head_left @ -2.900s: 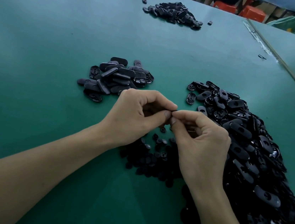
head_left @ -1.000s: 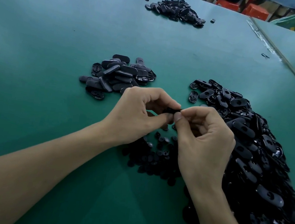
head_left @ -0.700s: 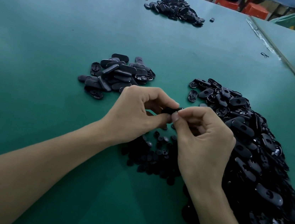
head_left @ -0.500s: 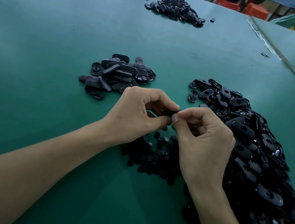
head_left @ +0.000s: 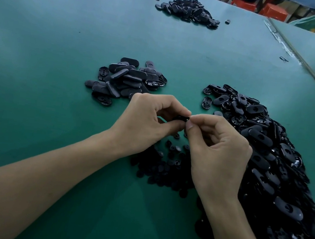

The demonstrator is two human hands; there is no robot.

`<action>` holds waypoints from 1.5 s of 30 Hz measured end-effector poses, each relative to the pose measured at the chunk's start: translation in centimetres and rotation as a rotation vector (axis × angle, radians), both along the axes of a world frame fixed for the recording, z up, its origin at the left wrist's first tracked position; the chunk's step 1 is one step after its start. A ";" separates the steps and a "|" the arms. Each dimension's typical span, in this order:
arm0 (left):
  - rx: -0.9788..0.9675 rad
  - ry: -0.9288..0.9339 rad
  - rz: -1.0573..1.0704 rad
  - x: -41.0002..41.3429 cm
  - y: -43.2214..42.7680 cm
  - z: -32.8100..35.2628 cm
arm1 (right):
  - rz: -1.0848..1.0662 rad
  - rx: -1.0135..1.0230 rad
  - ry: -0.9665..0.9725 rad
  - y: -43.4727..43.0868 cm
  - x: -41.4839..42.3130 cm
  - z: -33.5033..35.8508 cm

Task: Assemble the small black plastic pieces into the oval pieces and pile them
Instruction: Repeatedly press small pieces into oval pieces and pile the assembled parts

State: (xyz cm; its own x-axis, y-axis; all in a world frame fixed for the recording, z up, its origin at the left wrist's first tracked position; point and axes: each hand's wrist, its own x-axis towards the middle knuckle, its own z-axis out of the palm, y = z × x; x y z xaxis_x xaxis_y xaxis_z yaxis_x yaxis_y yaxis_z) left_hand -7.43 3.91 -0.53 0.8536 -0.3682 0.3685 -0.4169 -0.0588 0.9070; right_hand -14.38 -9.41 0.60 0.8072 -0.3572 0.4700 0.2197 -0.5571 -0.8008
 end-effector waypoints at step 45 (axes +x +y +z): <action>0.042 -0.120 0.102 -0.2 0.0 -0.3 | 0.039 -0.057 -0.031 0.3 -0.4 0.5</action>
State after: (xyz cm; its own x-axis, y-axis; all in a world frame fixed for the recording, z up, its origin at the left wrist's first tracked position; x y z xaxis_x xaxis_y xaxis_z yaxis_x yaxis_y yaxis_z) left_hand -7.61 3.96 -0.85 0.8378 -0.2994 0.4565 -0.5124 -0.1427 0.8468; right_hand -14.75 -9.09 1.06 0.8045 -0.2976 0.5140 0.2667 -0.5922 -0.7604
